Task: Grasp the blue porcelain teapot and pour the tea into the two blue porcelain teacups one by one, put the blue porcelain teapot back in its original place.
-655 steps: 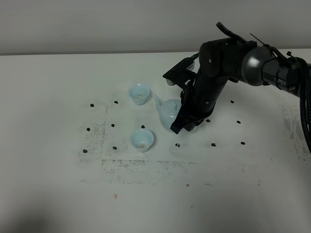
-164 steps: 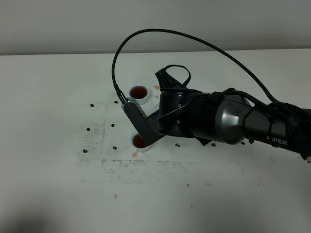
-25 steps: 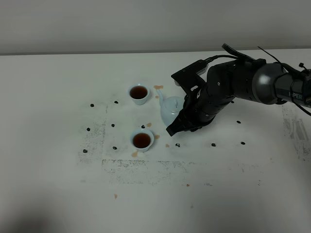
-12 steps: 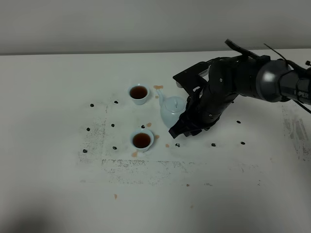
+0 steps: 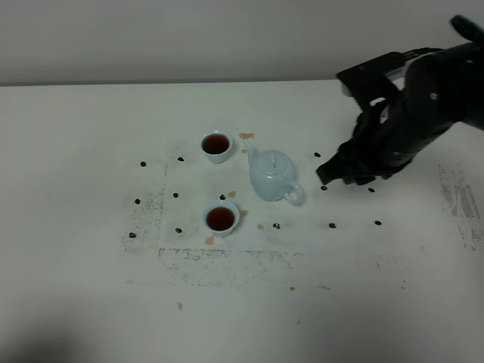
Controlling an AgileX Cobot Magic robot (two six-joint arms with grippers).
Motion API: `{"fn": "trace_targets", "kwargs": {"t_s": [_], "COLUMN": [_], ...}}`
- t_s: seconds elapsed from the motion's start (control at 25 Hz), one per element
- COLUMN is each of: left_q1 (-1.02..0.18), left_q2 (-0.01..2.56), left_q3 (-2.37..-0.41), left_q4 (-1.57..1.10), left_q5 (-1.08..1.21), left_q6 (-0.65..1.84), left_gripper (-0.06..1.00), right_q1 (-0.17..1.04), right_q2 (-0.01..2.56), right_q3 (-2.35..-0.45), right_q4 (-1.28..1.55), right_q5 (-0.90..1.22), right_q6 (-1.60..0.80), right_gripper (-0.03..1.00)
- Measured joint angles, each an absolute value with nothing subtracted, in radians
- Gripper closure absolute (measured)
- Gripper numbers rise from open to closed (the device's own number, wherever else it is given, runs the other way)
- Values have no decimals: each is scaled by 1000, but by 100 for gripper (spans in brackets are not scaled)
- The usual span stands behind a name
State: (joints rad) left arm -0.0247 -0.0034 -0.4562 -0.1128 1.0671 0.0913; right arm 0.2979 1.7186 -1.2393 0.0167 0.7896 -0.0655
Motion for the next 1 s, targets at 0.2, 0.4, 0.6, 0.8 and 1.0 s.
{"fn": "trace_targets", "kwargs": {"t_s": [0.2, 0.4, 0.6, 0.8, 1.0], "left_q1": [-25, -25, -25, -25, -25], "left_q2": [-3, -3, -3, -3, -3], "left_q3": [-456, -456, -456, -456, -456], "left_q4": [-113, -113, -113, -113, -113], "left_q5": [1067, 1067, 1066, 1066, 1066], "left_q6": [91, 91, 91, 91, 91], "left_gripper": [38, 38, 38, 38, 38], "right_q1": [162, -24, -131, -136, -136], "right_q2": [1491, 1255, 961, 655, 468], "right_q3": [-1132, -1054, -924, -795, -685], "right_q4": [-61, -163, -205, -146, 0], "right_q5": [834, 979, 1090, 1121, 1148], "right_q6": [-19, 0, 25, 0, -118], "right_gripper": [60, 60, 60, 60, 61]}}
